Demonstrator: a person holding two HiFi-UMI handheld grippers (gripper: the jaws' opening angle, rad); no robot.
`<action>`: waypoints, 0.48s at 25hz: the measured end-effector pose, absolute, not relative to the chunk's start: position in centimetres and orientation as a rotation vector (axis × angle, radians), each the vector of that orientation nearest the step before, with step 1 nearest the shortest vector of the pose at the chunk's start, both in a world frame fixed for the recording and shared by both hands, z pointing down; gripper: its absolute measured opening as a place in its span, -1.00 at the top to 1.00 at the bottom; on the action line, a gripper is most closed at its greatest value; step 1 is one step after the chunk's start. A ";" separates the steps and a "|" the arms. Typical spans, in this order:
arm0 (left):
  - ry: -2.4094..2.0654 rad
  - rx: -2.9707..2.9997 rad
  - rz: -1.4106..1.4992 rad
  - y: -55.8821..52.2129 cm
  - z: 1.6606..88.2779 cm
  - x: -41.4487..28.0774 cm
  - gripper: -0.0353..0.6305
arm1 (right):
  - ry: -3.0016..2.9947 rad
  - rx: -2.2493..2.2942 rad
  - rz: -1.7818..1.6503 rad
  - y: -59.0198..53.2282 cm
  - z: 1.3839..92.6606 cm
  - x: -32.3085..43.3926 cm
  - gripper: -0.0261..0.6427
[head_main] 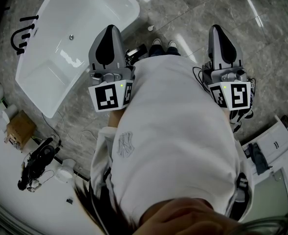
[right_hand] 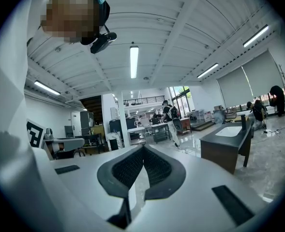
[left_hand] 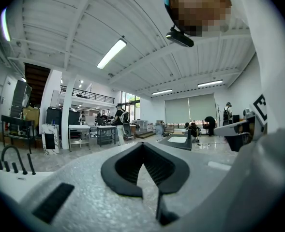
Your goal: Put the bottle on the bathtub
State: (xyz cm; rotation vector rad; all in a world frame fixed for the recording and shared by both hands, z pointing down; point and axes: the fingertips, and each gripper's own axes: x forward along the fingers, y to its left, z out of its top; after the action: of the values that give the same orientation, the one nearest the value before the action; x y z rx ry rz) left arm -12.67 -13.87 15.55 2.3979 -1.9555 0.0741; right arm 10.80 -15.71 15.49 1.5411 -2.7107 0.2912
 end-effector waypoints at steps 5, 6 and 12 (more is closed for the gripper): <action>-1.955 2.395 0.080 -13.9 15.8 -12.7 0.85 | -2.708 1.544 0.292 -15.7 15.8 10.9 0.89; -1.954 2.395 0.081 -13.9 15.9 -12.7 0.85 | -2.707 1.545 0.294 -15.7 15.8 10.9 0.89; -1.955 2.393 0.079 -14.1 15.6 -12.9 0.85 | -2.707 1.543 0.292 -15.9 15.6 10.8 0.89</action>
State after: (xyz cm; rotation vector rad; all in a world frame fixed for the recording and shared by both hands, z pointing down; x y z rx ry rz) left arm -12.88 -14.10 15.62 2.3931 -1.9547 0.0790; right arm 10.78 -15.90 15.57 1.5432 -2.7068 0.2916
